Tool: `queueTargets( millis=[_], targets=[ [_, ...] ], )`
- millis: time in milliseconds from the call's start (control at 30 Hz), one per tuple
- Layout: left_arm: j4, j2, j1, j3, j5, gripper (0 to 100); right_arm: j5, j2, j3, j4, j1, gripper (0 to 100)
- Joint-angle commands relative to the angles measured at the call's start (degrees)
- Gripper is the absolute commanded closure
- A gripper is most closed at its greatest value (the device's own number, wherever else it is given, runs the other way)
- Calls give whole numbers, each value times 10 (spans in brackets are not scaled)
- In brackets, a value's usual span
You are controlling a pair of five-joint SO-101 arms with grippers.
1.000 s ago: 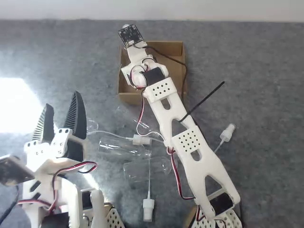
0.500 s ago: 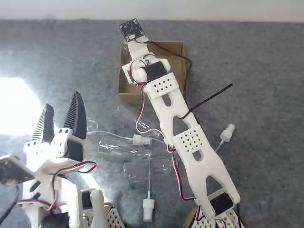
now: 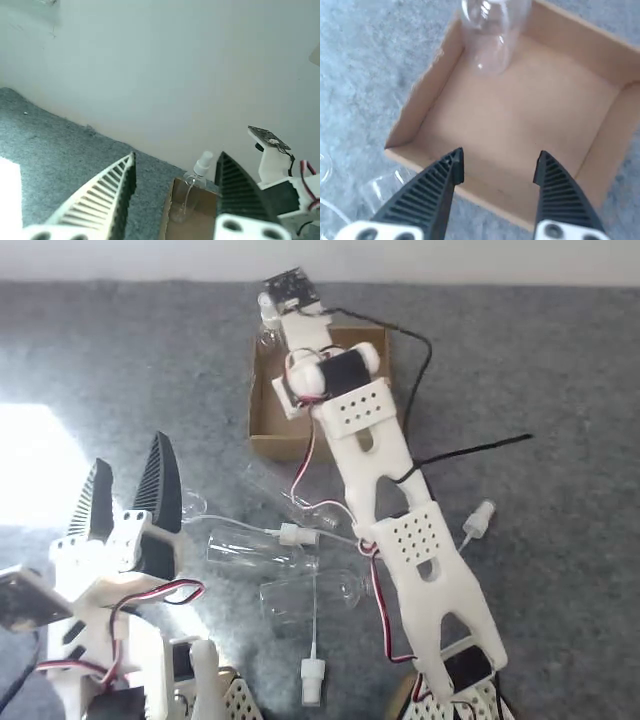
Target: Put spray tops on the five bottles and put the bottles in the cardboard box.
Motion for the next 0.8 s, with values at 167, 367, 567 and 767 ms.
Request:
queueTargets(
  millis=[167, 367, 567, 767],
  targets=[
    [-15, -3, -3, -10, 4, 761, 15, -106, -11, 49, 34, 795],
    [-59, -3, -2, 20, 4, 761, 55, -187, 119, 48, 26, 876],
    [-58, -3, -2, 20, 4, 761, 60, -363, 356, 46, 24, 854],
    [-63, -3, -3, 21, 4, 761, 84, -527, 509, 41, 24, 854]
  ],
)
